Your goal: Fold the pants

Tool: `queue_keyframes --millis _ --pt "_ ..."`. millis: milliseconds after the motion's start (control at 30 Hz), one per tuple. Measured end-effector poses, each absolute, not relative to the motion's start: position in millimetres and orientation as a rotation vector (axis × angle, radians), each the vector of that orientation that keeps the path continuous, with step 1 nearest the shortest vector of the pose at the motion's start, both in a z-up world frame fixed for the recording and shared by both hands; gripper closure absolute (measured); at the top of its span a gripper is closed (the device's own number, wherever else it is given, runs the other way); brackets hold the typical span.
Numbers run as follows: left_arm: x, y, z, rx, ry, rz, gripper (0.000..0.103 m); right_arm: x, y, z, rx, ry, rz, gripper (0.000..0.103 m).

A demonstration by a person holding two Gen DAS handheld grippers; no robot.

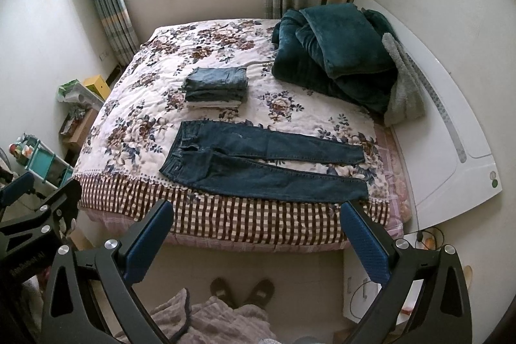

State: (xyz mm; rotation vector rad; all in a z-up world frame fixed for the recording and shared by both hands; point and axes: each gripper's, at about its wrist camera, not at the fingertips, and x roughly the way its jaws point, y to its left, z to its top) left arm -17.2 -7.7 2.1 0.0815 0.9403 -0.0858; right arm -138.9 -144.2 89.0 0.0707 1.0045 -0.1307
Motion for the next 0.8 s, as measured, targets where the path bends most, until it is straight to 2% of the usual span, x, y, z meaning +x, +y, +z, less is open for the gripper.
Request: queue_keyframes --millis 400,633,800 --pt "-18 -3 -14 0.074 0.951 -0.108 0.0 -141 -138 72 0.07 1.012 -0.144 0.0" --pt "15 16 -22 0.082 0.938 -0.11 0.0 -117 -138 52 0.096 1.016 -0.208 0.0" --pt "51 6 -54 0.098 0.948 -0.115 0.0 -86 -149 30 0.109 1.0 -0.307 0.0"
